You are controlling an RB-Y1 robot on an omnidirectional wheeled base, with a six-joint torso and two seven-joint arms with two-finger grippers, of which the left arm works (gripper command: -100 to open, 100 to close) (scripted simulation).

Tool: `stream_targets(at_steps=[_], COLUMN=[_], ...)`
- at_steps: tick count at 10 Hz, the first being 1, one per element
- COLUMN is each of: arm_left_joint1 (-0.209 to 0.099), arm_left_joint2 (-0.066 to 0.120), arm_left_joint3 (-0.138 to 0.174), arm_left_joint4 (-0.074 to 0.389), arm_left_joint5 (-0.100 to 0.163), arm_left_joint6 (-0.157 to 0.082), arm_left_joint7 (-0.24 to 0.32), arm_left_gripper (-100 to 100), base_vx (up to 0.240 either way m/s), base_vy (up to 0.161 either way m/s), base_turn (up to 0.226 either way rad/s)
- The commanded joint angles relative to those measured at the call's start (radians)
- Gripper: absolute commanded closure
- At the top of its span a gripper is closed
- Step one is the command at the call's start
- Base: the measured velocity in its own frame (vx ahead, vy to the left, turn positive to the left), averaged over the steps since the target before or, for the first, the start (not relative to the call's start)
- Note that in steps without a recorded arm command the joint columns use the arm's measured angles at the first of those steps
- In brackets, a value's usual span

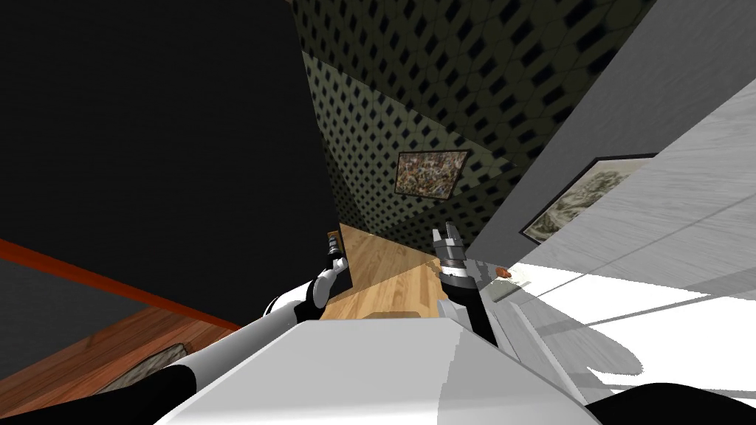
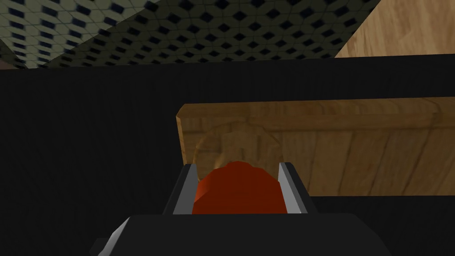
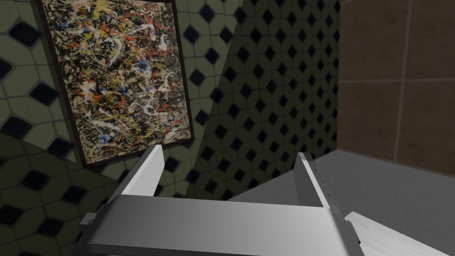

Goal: Push the door open

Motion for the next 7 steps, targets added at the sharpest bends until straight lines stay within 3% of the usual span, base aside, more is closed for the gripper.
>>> stream_targets(at_steps=[1,3,4,7], arm_left_joint1=[0.0,0.0,0.0,0.0], arm_left_joint2=[0.0,0.0,0.012,0.012], arm_left_joint3=[0.0,0.0,0.017,0.017], arm_left_joint4=[0.0,0.0,0.003,0.003], arm_left_joint5=[0.0,0.0,0.008,0.008], arm_left_joint6=[-0.001,-0.001,-0.001,-0.001], arm_left_joint7=[0.0,0.0,-0.012,-0.012], arm_left_gripper=[100,100,100,100], base_vx=[-0.012,0.0,0.106,0.074], base_vy=[-0.004,0.0,-0.01,-0.005], base_turn=[-0.002,0.0,0.018,0.011])
